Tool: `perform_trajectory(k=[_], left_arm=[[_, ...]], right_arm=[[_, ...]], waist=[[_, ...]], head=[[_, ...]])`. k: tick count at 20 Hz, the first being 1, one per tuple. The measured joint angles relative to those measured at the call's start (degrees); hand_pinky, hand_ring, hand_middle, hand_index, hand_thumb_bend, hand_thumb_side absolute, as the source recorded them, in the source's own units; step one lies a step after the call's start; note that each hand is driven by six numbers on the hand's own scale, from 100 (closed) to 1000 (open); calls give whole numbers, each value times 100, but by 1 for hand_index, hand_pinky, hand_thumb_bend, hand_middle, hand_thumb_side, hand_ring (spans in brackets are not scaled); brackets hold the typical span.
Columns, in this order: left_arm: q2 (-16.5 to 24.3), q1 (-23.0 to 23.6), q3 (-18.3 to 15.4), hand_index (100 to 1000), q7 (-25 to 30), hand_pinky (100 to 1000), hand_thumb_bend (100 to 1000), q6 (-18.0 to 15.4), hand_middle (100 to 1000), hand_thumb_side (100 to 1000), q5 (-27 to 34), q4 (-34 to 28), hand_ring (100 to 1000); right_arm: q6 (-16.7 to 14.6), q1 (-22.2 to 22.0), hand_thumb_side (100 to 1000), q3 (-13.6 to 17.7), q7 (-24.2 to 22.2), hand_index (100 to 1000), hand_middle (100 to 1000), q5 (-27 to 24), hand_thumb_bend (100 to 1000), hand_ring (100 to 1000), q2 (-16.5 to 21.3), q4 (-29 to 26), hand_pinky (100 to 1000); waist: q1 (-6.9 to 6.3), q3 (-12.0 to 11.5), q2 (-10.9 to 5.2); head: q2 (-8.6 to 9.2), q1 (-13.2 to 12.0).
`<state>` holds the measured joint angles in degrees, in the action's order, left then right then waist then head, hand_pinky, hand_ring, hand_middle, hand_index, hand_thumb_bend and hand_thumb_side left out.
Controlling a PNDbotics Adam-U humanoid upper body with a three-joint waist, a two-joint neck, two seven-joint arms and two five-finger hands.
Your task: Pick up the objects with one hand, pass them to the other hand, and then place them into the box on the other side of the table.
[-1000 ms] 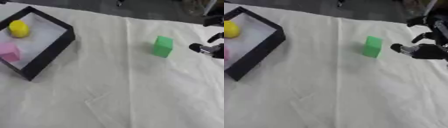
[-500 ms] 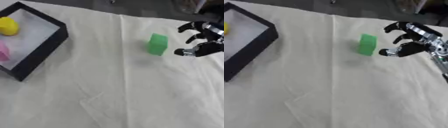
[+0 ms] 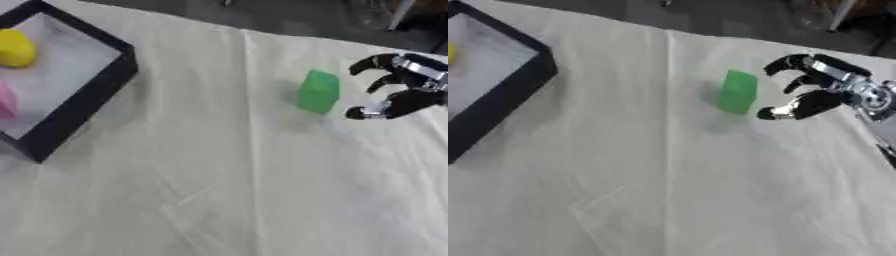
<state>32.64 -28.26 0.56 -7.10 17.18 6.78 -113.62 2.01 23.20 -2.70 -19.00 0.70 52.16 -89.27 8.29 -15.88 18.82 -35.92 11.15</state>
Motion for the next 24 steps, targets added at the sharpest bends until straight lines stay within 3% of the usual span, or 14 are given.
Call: perform_trajectory(k=[9, 15, 24], left_arm=[[0, -1, 0, 682, 42, 931, 100, 9, 613, 673, -12, 0, 648], [0, -19, 2, 680, 57, 931, 100, -4, 610, 672, -28, 0, 648], [-48, -115, 71, 678, 157, 931, 100, -86, 609, 671, -49, 0, 649]], right_arm=[[-53, -71, 125, 141, -145, 850, 766, 150, 709, 963, 110, -218, 713], [10, -18, 126, 175, 64, 850, 772, 183, 707, 966, 152, -289, 703], [115, 144, 131, 211, 398, 855, 780, 313, 711, 971, 214, -160, 711]], waist=[[67, -107, 48], [100, -189, 74], [220, -495, 162]], head=[[25, 89], [33, 173], [86, 447]])
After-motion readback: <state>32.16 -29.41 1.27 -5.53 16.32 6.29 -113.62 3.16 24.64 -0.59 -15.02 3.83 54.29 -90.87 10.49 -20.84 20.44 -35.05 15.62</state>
